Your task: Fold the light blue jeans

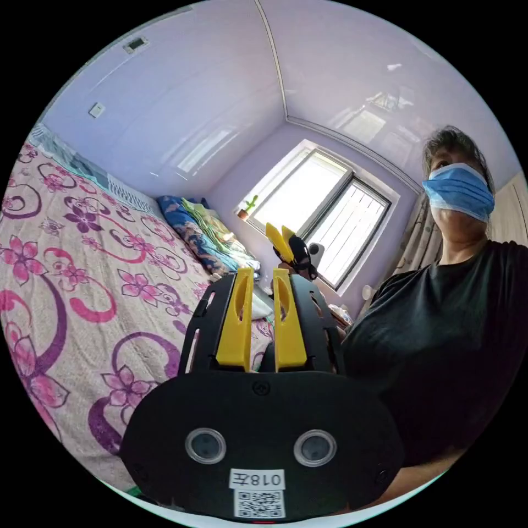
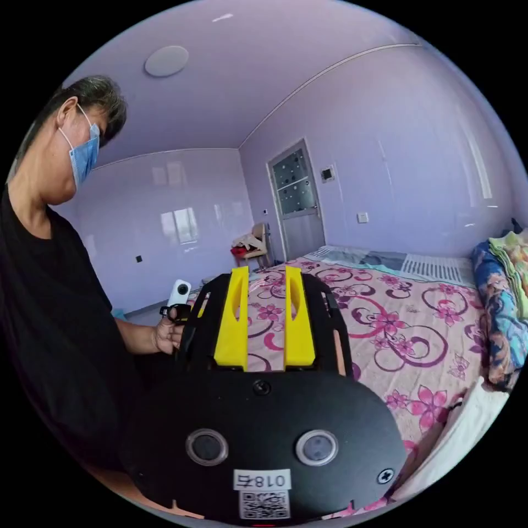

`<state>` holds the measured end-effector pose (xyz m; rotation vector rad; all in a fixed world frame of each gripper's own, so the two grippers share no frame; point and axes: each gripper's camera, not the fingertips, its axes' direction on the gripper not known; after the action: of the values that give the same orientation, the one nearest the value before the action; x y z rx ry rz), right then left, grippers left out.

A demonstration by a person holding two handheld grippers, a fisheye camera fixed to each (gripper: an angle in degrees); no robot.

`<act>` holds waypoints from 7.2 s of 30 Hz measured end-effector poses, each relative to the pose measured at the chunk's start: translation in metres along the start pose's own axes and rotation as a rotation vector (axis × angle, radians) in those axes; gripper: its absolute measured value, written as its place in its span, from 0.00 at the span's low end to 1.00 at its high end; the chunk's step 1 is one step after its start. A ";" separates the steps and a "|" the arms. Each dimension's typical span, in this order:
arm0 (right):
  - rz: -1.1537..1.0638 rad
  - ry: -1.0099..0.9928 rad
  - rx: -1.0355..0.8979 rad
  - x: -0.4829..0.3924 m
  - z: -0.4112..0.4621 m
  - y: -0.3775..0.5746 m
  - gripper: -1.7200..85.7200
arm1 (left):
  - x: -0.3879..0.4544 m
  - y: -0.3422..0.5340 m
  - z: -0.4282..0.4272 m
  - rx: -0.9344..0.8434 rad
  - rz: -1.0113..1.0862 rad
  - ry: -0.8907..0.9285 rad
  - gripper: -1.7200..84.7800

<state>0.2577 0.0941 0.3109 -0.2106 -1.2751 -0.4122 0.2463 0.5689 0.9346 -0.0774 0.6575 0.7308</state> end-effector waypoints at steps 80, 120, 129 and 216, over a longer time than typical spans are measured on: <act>0.588 -0.340 -0.468 0.071 0.364 -0.311 0.04 | -0.140 0.046 -0.572 0.674 0.123 -0.386 0.11; 0.454 0.282 -0.607 0.069 0.140 -0.073 0.08 | -0.331 -0.111 -0.072 -0.809 -0.160 -1.150 0.18; 0.639 0.743 -0.037 0.115 -0.145 -0.114 0.09 | -0.244 -0.111 -0.057 -0.683 0.094 -1.348 0.10; 0.690 0.440 -0.285 -0.147 -0.253 0.105 0.04 | -0.151 0.185 -0.508 -0.045 -0.535 -0.569 0.03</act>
<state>0.4896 0.1207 0.1055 -0.7338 -0.6467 -0.0305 -0.2255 0.4727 0.6457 -0.0778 0.0601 0.2241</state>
